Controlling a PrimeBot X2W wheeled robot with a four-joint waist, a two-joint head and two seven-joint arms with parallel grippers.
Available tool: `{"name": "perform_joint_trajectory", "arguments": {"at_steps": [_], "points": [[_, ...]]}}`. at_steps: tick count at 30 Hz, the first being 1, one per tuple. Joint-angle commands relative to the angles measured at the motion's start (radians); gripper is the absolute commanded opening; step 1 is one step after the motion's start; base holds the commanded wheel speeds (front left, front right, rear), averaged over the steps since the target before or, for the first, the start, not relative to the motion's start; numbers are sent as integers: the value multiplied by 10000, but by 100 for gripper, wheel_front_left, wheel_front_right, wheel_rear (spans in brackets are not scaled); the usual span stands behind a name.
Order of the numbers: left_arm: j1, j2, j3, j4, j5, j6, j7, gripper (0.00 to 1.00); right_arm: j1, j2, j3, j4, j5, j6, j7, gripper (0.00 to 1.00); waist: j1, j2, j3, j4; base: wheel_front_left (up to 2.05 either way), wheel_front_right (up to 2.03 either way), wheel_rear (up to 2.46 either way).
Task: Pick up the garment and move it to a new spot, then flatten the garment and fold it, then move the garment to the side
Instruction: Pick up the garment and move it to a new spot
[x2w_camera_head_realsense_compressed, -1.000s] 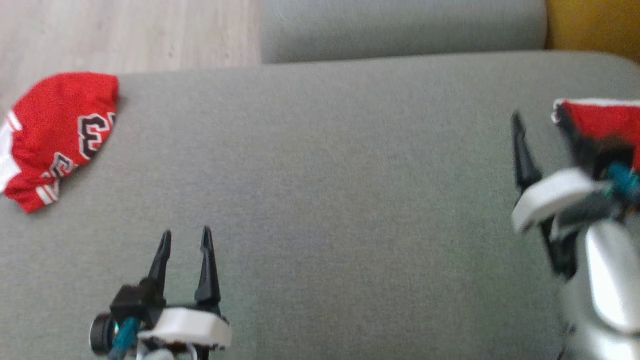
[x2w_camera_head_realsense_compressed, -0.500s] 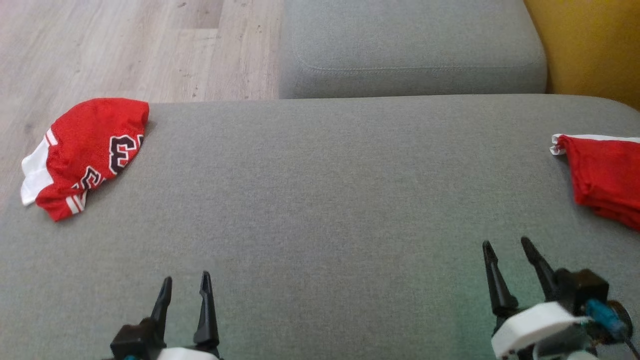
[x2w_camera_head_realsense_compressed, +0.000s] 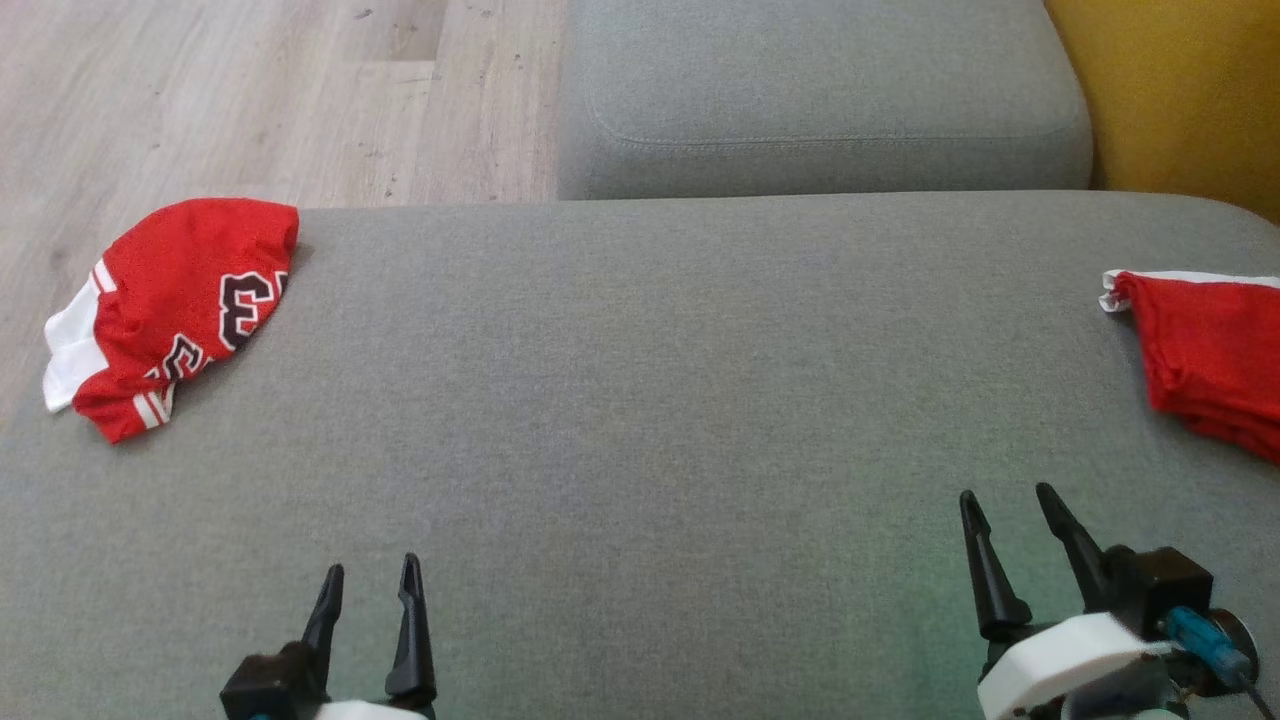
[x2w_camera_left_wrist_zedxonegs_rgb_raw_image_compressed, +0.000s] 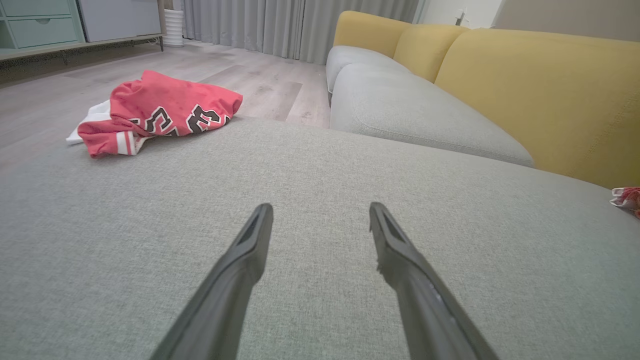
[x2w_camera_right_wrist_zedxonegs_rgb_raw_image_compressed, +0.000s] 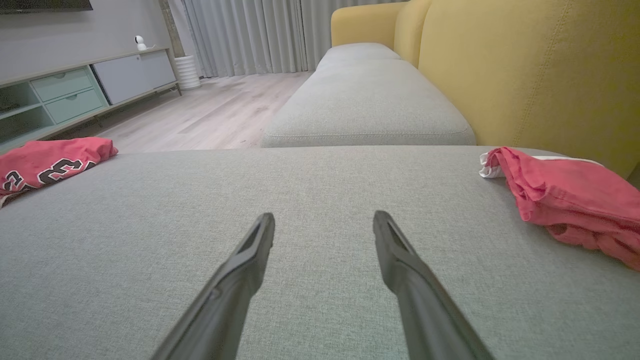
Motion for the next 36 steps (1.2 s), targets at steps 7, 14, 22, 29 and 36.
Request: {"name": "perform_joint_trajectory", "arguments": {"at_steps": [7,14,22,29,36], "points": [[-520,191,303,-252,-45,28,-37,100,-309,-53,140,-367,10,-7,-71,100,0,-1,14,364,0,0,0],[-689,318,353,-414,46,114,-7,100,-301,-53,198,-482,171,-7,-165,100,0,-1,104,1909,0,0,0],[-731,570,456,-708,108,225,67,100,-414,-53,302,-387,379,-7,-332,100,0,-1,150,4162,0,0,0],[-187,576,1116,-1302,-24,657,-159,100,-1191,-53,1144,-222,248,-7,-132,100,0,-1,588,4716,0,0,0],[335,402,1701,-1773,21,860,-284,100,-1804,-53,1698,47,158,-7,-28,100,0,-1,799,4838,0,0,0]]}}
